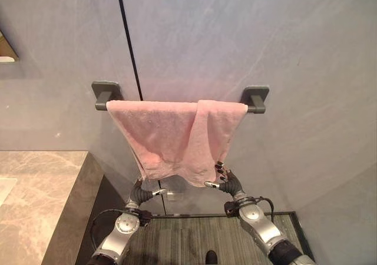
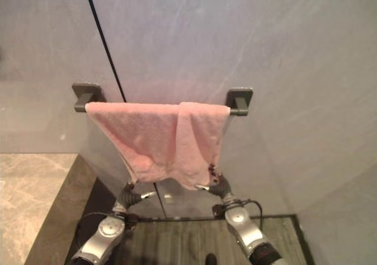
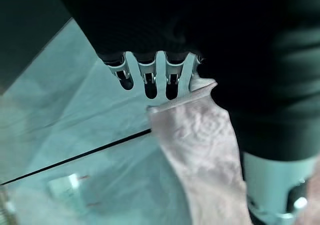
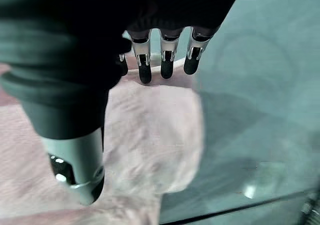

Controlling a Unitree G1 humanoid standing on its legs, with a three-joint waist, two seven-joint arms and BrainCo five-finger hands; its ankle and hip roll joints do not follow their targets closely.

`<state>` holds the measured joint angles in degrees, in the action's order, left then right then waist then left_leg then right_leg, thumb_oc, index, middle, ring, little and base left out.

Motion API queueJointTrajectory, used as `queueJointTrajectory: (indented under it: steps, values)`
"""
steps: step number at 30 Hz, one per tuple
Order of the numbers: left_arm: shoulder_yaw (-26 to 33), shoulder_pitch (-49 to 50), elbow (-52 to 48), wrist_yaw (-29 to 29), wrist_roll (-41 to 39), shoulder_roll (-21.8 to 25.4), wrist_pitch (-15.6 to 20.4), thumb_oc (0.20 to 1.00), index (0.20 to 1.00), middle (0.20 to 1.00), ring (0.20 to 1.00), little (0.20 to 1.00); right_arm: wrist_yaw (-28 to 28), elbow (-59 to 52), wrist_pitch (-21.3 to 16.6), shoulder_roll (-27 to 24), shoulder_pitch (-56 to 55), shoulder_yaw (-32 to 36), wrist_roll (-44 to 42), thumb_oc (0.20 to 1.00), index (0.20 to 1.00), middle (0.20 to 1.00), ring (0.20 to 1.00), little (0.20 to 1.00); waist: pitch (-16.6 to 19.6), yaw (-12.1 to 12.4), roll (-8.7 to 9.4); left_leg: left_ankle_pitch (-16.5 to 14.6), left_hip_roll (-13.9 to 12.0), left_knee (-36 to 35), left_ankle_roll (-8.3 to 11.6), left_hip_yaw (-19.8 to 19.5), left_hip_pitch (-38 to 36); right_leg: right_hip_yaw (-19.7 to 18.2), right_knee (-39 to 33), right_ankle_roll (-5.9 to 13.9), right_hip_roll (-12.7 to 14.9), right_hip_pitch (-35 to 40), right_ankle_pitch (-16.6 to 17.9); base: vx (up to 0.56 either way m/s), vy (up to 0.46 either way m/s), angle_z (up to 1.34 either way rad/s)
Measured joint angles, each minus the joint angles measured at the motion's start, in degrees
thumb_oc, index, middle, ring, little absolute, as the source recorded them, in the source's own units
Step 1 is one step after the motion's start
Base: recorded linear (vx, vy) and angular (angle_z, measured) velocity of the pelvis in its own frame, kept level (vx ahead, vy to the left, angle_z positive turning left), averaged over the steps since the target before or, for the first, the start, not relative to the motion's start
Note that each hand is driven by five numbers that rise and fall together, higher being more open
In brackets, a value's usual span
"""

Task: Put brush and paste in cup on sink, flatten towel.

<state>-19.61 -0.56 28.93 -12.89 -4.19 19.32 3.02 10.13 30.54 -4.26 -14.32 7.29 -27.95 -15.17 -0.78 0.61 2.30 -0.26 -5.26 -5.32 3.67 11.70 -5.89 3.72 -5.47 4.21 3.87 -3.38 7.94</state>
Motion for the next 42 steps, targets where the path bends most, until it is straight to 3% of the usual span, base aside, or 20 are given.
queueJointTrajectory:
  steps: [4,13,15,16,19,23,30,33,36,37,39,40,41,42]
  values:
    - [-1.7,-0.6,5.6,2.2,6.0,0.0,-3.0,1.0,1.0,1.0,1.0,1.0,-1.2,7.0,2.8,-0.1,0.1,-0.2,0.6,1.0,1.0,1.0,1.0,1.0,0.1,0.0,0.05,0.0,0.0,0.0,-0.01,0.1,0.1,-0.1,0.0,0.02,0.0,-0.2,0.1,0.0,0.001,-0.01]
    - [-1.5,0.2,8.8,4.3,7.0,-0.7,-3.6,1.0,1.0,1.0,1.0,1.0,-3.1,15.4,3.5,0.5,0.1,0.0,4.9,1.0,1.0,1.0,1.0,1.0,0.4,0.0,-0.11,0.0,0.0,0.0,-0.05,0.1,0.2,-0.1,0.0,-0.1,0.0,-0.2,0.0,0.0,0.0,0.0]
    - [-1.6,-1.9,15.7,4.3,7.1,-2.3,-1.9,1.0,1.0,1.0,1.0,1.0,-3.4,23.9,3.0,1.2,1.4,0.0,7.7,1.0,1.0,1.0,1.0,1.0,0.8,0.1,-0.38,0.0,0.0,0.0,-0.05,-0.1,0.2,0.0,0.0,-0.1,0.1,-0.2,0.0,0.0,0.0,0.0]
    - [-1.8,-4.2,23.8,4.3,7.1,-4.1,-2.2,1.0,1.0,1.0,1.0,1.0,-3.9,29.9,3.2,1.7,2.1,0.0,9.0,1.0,1.0,1.0,1.0,1.0,1.5,0.2,-0.65,-0.1,0.0,0.0,-0.15,-0.1,0.3,0.1,0.0,-0.17,0.1,-0.2,-0.2,0.0,0.0,0.0]
    - [-2.1,-4.1,29.7,4.1,9.4,-4.8,-1.8,1.0,1.0,1.0,1.0,1.0,-3.8,36.5,3.1,2.1,1.7,1.8,10.6,1.0,1.0,1.0,1.0,1.0,1.7,0.1,-0.94,-0.2,0.0,0.0,-0.23,-0.1,0.8,0.2,0.0,-0.23,0.1,-0.7,-0.1,0.0,0.0,0.0]
    - [0.9,-3.1,35.8,3.2,8.7,-5.6,-1.1,1.0,1.0,1.0,1.0,1.0,-3.7,40.0,2.9,1.9,-1.2,8.4,11.0,1.0,1.0,1.0,1.0,1.0,1.8,0.0,-1.27,-0.1,0.0,0.0,-0.21,-0.2,0.8,0.2,0.0,-0.32,0.1,-0.7,-0.2,0.01,0.003,0.02]
    - [1.4,-3.2,39.3,2.9,7.4,-6.2,-1.0,1.0,1.0,1.0,1.0,1.0,-3.7,40.1,2.7,2.1,-2.7,11.3,4.7,1.0,1.0,1.0,1.0,1.0,1.8,-0.2,-1.81,-0.2,0.1,0.0,-0.36,0.0,0.7,0.1,0.0,-0.32,0.1,-0.7,-0.2,0.0,0.002,0.0]
    - [1.4,-2.8,36.5,2.6,6.8,-6.1,-0.5,1.0,1.0,1.0,1.0,1.0,-3.3,38.9,2.0,1.8,-2.7,11.6,3.2,1.0,1.0,1.0,1.0,1.0,1.9,-0.2,-2.03,-0.2,0.1,-0.1,-0.36,0.0,0.9,0.1,0.0,-0.31,0.1,-0.7,-0.2,0.0,0.0,0.0]
    - [3.4,2.1,19.8,3.0,5.1,-3.2,0.4,1.0,1.0,1.0,1.0,1.0,-2.8,27.7,0.2,-0.6,-6.4,15.1,0.5,1.0,1.0,1.0,1.0,1.0,1.4,-0.1,-2.12,-0.2,0.1,-0.3,-0.3,0.0,0.9,0.1,0.0,-0.27,0.1,-0.7,-0.1,0.0,0.0,0.0]
    - [4.2,6.6,7.0,4.4,5.1,0.2,0.1,1.0,1.0,1.0,1.0,1.0,-3.8,16.9,0.7,-3.5,-9.8,15.5,0.1,1.0,1.0,1.0,1.0,1.0,1.0,-0.2,-2.1,-0.2,0.1,-0.3,-0.21,0.0,0.9,0.0,0.0,-0.18,0.0,-0.8,-0.1,0.0,0.0,0.0]
    - [6.9,11.1,-8.6,6.1,6.8,7.2,1.3,1.0,1.0,1.0,1.0,1.0,-5.9,-1.9,0.7,-9.7,-15.7,19.7,0.3,1.0,1.0,1.0,1.0,1.0,0.3,-0.6,-2.22,0.0,-0.1,-0.1,0.03,-0.1,0.8,0.2,0.0,-0.11,0.1,-0.6,-0.2,0.0,-0.004,0.02]
    - [8.7,13.4,-14.6,6.4,7.3,10.3,2.4,1.0,1.0,1.0,1.0,1.0,-6.3,-8.5,-0.9,-12.5,-18.2,20.8,0.4,1.0,1.0,1.0,1.0,1.0,-0.2,-0.3,-2.36,-0.1,0.0,-0.3,0.07,-0.1,0.9,0.2,0.0,-0.1,0.1,-0.5,-0.2,0.0,0.0,0.0]
    - [14.7,13.5,-16.6,6.4,8.2,14.9,5.3,1.0,1.0,1.0,1.0,1.0,-6.4,-11.3,-4.7,-16.8,-18.1,27.0,0.6,1.0,1.0,1.0,1.0,1.0,0.2,-1.1,-2.24,-0.1,-0.1,-0.3,0.14,0.0,0.7,0.1,0.0,0.19,0.0,-0.4,0.0,0.0,0.0,0.0]
    - [17.3,12.6,-16.4,6.3,8.7,16.7,5.5,1.0,1.0,1.0,1.0,1.0,-5.8,-10.6,-5.1,-17.9,-17.3,30.4,0.7,1.0,1.0,1.0,1.0,1.0,0.4,-1.1,-2.14,-0.1,-0.1,-0.3,0.12,0.0,0.6,0.1,0.0,0.15,0.0,-0.4,-0.2,0.02,-0.001,-0.04]
